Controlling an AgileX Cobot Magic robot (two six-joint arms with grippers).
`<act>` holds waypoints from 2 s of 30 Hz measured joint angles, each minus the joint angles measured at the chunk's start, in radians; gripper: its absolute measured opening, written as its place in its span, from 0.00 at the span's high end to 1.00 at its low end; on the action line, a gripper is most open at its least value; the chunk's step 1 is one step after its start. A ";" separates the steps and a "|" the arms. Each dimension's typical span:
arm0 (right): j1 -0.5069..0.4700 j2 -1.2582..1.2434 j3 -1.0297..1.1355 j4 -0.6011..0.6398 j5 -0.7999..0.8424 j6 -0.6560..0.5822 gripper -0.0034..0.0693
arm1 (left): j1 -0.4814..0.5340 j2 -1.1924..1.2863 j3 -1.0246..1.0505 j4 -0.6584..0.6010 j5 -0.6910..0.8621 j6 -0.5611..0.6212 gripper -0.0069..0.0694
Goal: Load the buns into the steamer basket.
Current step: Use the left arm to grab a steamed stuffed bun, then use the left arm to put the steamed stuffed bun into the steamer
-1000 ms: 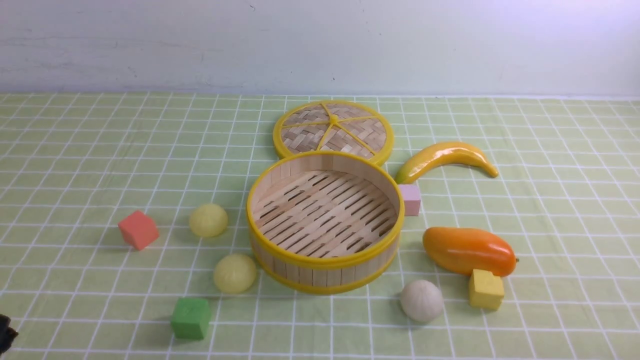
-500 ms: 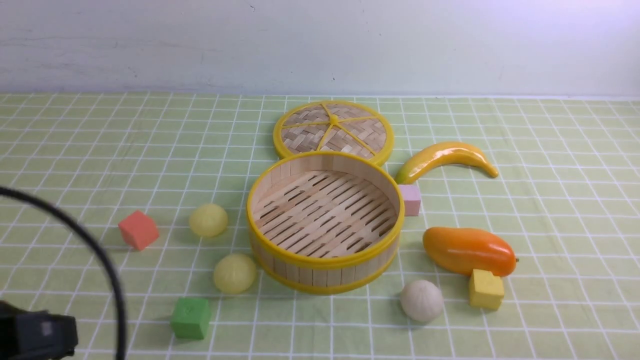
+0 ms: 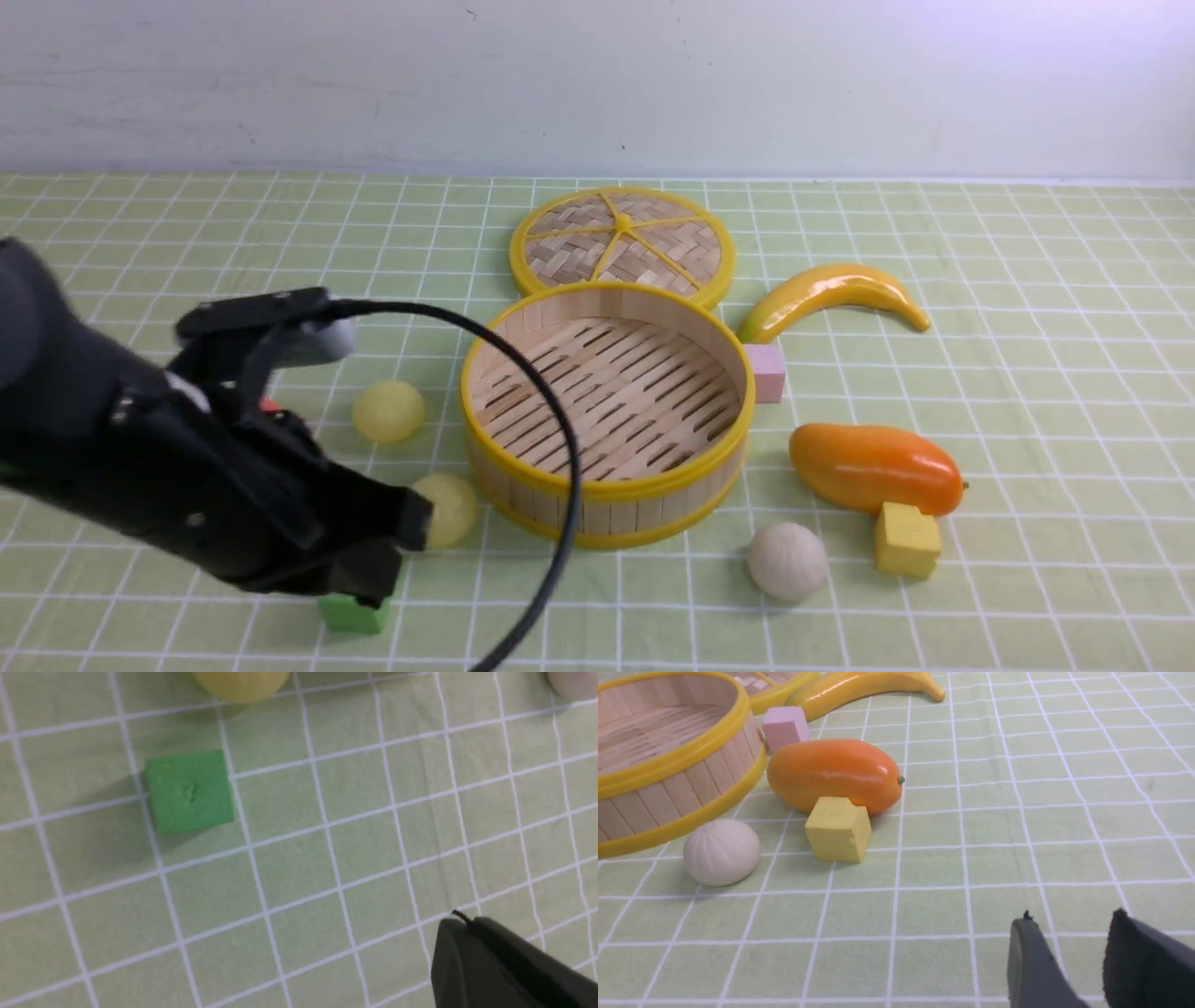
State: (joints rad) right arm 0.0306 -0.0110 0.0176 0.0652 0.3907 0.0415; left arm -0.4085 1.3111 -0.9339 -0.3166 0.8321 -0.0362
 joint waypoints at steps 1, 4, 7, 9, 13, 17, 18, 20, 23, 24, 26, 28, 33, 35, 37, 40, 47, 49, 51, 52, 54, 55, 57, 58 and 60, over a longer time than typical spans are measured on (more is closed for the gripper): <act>0.000 0.000 0.000 0.000 -0.001 0.000 0.62 | -0.011 0.044 -0.029 0.022 0.000 -0.009 0.93; 0.000 0.000 0.000 0.000 -0.001 0.000 0.62 | -0.016 0.139 -0.096 0.062 0.000 -0.022 0.93; 0.000 0.000 0.000 0.000 -0.001 0.000 0.62 | -0.006 0.207 -0.152 0.090 0.000 -0.029 0.93; 0.000 0.000 0.000 0.000 -0.001 0.000 0.62 | -0.004 0.252 -0.197 0.120 0.000 -0.029 0.92; 0.000 0.000 0.000 0.000 -0.001 0.000 0.62 | -0.002 0.365 -0.283 0.202 0.000 -0.036 0.82; 0.000 0.000 0.000 0.000 -0.001 0.000 0.62 | -0.002 0.434 -0.329 0.243 -0.001 -0.052 0.69; 0.000 0.000 0.000 0.000 -0.001 0.000 0.62 | -0.002 0.465 -0.348 0.252 -0.002 -0.057 0.62; 0.000 0.000 0.000 0.000 -0.001 0.000 0.62 | -0.002 0.480 -0.356 0.257 -0.005 -0.059 0.57; 0.000 0.000 0.000 0.000 -0.001 0.000 0.62 | 0.006 0.520 -0.372 0.271 -0.015 -0.059 0.50; 0.000 0.000 0.000 0.000 -0.001 0.000 0.62 | 0.011 0.529 -0.373 0.273 -0.021 -0.060 0.49; 0.000 0.000 0.000 0.000 -0.001 0.000 0.62 | 0.018 0.541 -0.375 0.273 -0.031 -0.060 0.49; 0.000 0.000 0.000 0.000 -0.001 0.000 0.62 | 0.026 0.553 -0.377 0.277 -0.044 -0.060 0.49; 0.000 0.000 0.000 0.000 -0.001 0.001 0.62 | 0.046 0.587 -0.381 0.277 -0.087 -0.060 0.49; 0.000 0.000 0.000 0.000 -0.001 0.001 0.62 | 0.049 0.588 -0.381 0.276 -0.094 -0.060 0.49; 0.000 0.000 0.000 0.000 -0.001 0.001 0.62 | 0.051 0.589 -0.382 0.273 -0.097 -0.060 0.49; 0.000 0.000 0.000 0.000 -0.001 0.001 0.62 | 0.051 0.589 -0.382 0.272 -0.097 -0.060 0.54; 0.000 0.000 0.000 0.000 -0.001 0.001 0.62 | 0.051 0.590 -0.382 0.268 -0.073 -0.032 0.82; 0.000 0.000 0.000 0.000 -0.001 0.001 0.62 | 0.051 0.590 -0.383 0.266 -0.059 -0.020 0.90; 0.000 0.000 0.000 0.000 -0.001 0.001 0.62 | 0.051 0.590 -0.383 0.264 -0.046 -0.017 0.93; 0.000 0.000 0.000 0.000 -0.001 0.001 0.62 | 0.051 0.590 -0.383 0.264 -0.046 -0.017 0.93; 0.000 0.000 0.000 0.000 -0.001 0.001 0.62 | 0.051 0.585 -0.384 0.263 -0.022 -0.017 0.93; 0.000 0.000 0.000 0.000 -0.001 0.001 0.62 | 0.051 0.578 -0.384 0.263 -0.013 -0.017 0.93; 0.000 0.000 0.000 0.000 -0.001 0.001 0.62 | 0.051 0.546 -0.384 0.261 0.004 -0.017 0.93; 0.000 0.000 0.000 0.000 -0.001 0.001 0.62 | 0.051 0.522 -0.384 0.257 0.014 -0.017 0.93; 0.000 0.000 0.000 0.000 -0.001 0.001 0.62 | 0.051 0.459 -0.384 0.245 0.030 -0.017 0.93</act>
State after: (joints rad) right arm 0.0306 -0.0110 0.0176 0.0652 0.3898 0.0424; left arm -0.3579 1.7698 -1.3181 -0.0713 0.8625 -0.0527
